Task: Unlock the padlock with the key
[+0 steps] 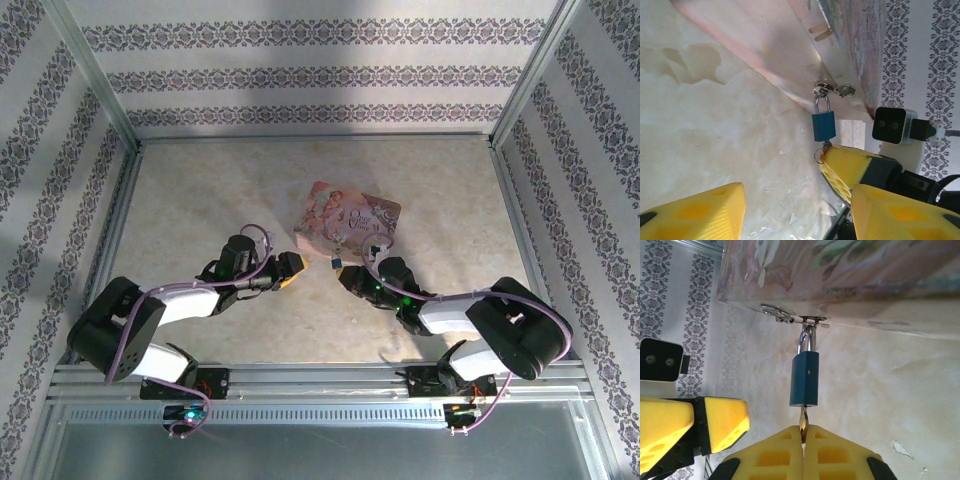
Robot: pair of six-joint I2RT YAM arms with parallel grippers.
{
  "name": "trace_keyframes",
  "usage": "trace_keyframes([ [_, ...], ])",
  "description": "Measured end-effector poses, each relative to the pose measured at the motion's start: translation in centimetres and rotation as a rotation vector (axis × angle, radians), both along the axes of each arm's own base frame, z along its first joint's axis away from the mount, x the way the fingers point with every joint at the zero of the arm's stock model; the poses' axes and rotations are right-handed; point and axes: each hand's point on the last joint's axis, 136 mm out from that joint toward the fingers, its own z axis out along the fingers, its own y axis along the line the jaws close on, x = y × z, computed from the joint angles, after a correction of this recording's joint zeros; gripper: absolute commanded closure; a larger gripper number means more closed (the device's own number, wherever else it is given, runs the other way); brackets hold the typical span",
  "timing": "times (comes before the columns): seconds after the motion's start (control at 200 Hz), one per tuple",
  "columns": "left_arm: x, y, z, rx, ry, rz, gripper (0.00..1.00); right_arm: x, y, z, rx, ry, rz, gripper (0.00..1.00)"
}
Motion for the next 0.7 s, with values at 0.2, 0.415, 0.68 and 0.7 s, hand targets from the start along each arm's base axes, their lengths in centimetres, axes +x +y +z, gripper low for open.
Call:
trace_keyframes([
  [0.2, 0.7, -2.0, 0.0, -0.033, 0.007, -0.025, 0.44, -0.2, -0.1, 0.0, -0.004, 0.010, 0.001, 1.00],
  [0.415, 1.3, -4.0, -0.4, -0.083, 0.020, -0.031, 0.50, -0.3, -0.3, 0.0, -0.006, 0.017, 0.000, 1.00],
  [0.68, 1.7, -6.2, -1.3, -0.126, 0.044, -0.027, 0.56, -0.3, -0.4, 0.0, -0.010, 0.022, -0.002, 1.00],
  [0.7, 1.7, -6.3, -1.4, -0.128, 0.045, -0.025, 0.56, -0.3, -0.4, 0.0, -0.011, 0.023, -0.002, 1.00],
])
